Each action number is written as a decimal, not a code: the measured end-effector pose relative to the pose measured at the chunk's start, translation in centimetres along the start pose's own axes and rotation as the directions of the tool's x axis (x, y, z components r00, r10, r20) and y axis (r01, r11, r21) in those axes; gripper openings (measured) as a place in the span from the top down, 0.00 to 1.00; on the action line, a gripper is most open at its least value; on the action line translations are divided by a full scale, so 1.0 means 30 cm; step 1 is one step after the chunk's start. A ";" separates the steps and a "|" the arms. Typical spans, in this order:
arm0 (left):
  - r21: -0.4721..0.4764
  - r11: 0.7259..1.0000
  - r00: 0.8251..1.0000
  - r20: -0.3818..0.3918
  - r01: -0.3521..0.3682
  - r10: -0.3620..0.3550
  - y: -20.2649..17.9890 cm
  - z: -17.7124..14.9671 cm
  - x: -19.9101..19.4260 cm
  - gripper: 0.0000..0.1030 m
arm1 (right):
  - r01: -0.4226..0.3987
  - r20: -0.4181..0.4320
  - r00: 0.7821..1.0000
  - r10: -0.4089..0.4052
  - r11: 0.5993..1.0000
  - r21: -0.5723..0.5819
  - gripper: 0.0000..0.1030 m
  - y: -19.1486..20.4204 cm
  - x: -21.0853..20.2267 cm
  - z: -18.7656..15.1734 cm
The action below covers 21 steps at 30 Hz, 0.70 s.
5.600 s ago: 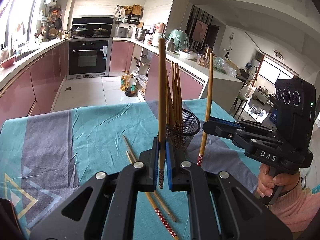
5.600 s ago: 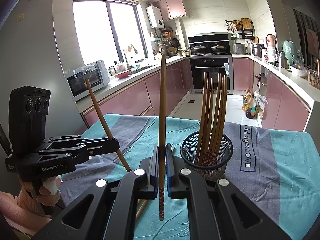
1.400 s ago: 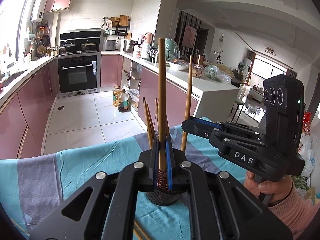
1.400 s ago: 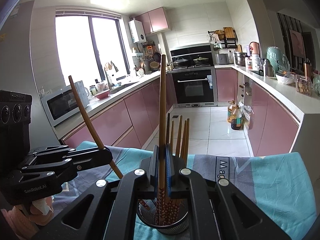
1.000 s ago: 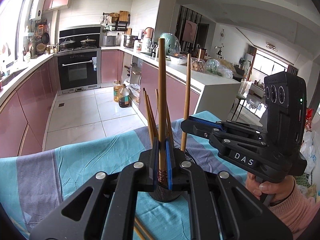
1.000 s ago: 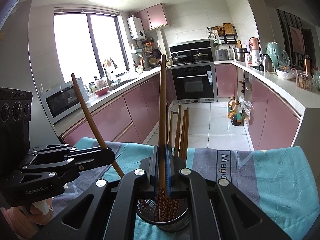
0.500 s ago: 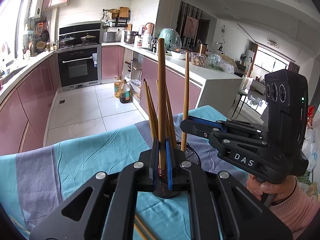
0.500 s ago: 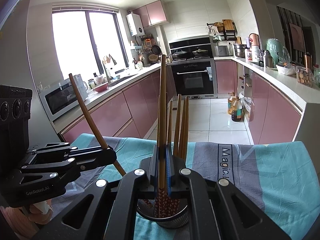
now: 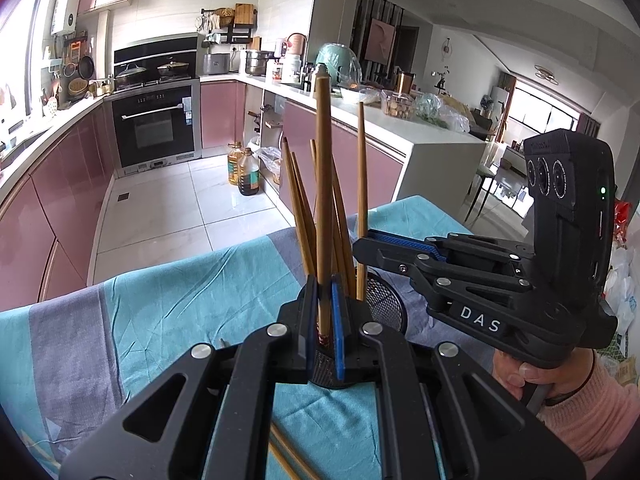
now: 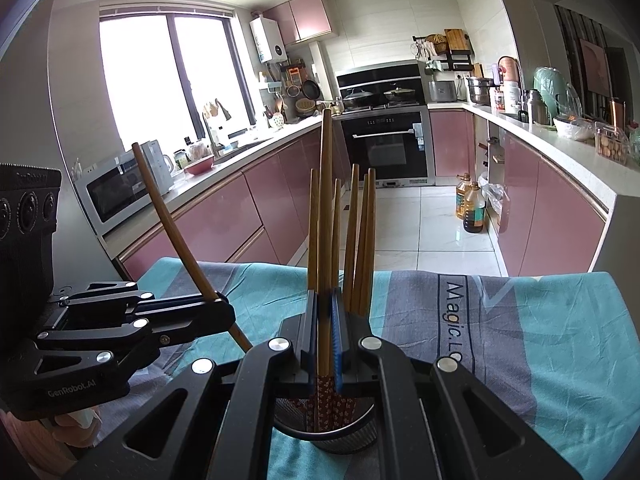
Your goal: Organize utensils
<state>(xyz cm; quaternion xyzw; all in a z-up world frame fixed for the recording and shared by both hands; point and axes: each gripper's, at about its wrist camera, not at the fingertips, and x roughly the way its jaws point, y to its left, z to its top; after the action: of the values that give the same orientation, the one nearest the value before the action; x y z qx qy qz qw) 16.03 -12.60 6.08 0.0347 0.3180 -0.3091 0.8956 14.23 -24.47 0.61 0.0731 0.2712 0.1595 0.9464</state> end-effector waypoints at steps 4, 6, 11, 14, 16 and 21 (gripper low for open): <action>0.000 1.000 1.000 -0.018 0.001 -0.001 0.004 0.005 0.036 0.93 | -0.002 -0.018 1.000 0.002 1.000 0.006 0.95 -0.005 0.021 -0.004; -0.006 1.000 1.000 -0.032 0.001 -0.001 0.010 0.002 0.064 0.93 | -0.004 -0.030 1.000 0.004 1.000 0.011 0.95 -0.009 0.032 -0.006; -0.007 1.000 0.998 -0.054 -0.018 0.018 0.022 0.008 0.127 0.93 | -0.002 -0.046 0.999 0.003 1.000 0.028 0.95 -0.022 0.050 -0.013; -0.015 1.000 0.999 -0.053 -0.015 0.015 0.027 0.001 0.143 0.93 | 0.001 -0.051 0.999 0.001 0.999 0.038 0.95 -0.030 0.057 -0.010; -0.020 1.000 0.999 -0.052 -0.016 0.015 0.034 -0.001 0.154 0.93 | 0.000 -0.053 0.999 0.002 0.999 0.040 0.94 -0.033 0.061 -0.007; -0.019 0.999 0.998 -0.045 -0.043 0.042 0.039 -0.008 0.181 0.90 | 0.007 -0.052 0.999 -0.005 0.999 0.051 0.92 -0.046 0.056 -0.011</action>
<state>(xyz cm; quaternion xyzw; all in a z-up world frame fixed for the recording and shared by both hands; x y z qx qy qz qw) 19.87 -14.47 2.52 0.0391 0.3401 -0.2860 0.8950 15.76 -25.17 -0.82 0.0922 0.2996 0.1515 0.9374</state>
